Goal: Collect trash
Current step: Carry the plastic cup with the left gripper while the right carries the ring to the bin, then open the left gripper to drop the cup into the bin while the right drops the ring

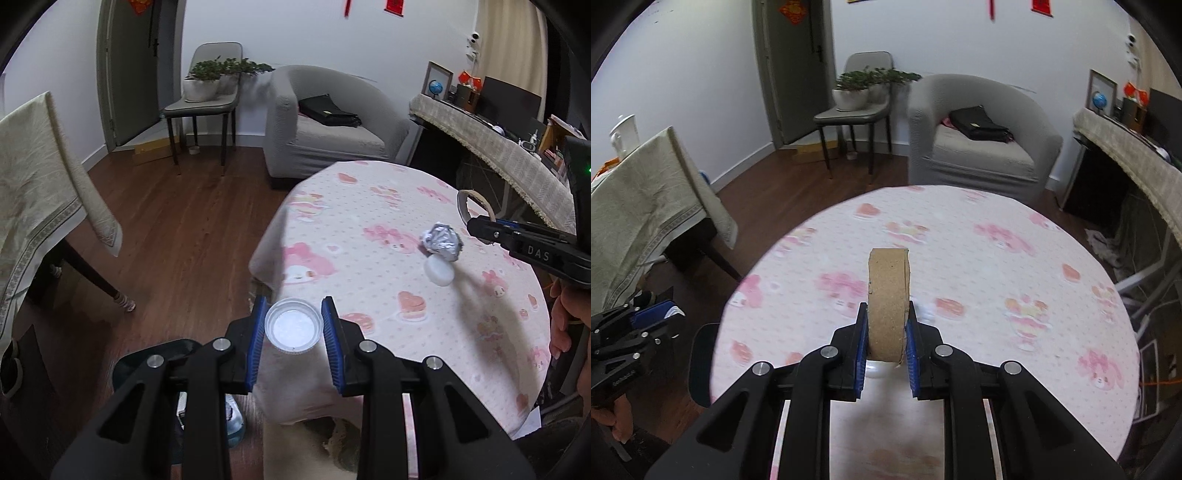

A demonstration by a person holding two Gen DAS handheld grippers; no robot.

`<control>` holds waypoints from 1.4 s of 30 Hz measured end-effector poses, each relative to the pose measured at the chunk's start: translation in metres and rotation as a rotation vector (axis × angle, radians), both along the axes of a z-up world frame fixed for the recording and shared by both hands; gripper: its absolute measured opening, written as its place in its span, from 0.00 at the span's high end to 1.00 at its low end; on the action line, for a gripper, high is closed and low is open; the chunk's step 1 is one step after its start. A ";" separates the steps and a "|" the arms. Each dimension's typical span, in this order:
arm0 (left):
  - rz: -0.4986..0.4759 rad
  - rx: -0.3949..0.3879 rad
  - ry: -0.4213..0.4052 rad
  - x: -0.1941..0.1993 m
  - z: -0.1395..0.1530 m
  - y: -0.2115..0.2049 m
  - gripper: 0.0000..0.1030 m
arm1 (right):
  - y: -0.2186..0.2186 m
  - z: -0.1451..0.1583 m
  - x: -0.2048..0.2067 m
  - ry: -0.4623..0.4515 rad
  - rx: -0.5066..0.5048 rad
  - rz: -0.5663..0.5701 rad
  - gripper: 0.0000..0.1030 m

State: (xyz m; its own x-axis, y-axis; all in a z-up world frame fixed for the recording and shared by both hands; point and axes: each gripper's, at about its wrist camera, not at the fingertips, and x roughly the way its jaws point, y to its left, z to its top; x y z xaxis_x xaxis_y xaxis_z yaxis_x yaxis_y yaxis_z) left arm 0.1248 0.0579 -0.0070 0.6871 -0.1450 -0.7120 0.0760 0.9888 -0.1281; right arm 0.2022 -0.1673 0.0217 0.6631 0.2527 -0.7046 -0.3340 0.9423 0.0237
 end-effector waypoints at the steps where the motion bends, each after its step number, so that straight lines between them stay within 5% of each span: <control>1: 0.006 0.002 0.000 -0.002 0.000 0.004 0.68 | 0.006 0.000 -0.001 -0.002 0.002 0.010 0.82; 22: 0.151 0.048 0.093 -0.029 -0.037 0.102 0.68 | 0.138 -0.006 -0.021 0.016 0.024 0.261 0.82; 42: 0.264 0.055 0.370 -0.045 -0.140 0.181 0.68 | 0.241 -0.040 -0.040 0.092 0.010 0.443 0.82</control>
State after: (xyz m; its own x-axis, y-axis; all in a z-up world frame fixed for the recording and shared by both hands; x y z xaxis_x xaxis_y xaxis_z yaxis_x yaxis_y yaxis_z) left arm 0.0796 0.2387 -0.1469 0.3936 0.0458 -0.9182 -0.2204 0.9743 -0.0458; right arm 0.1620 0.0739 -0.0185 0.4242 0.5050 -0.7517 -0.7011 0.7085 0.0804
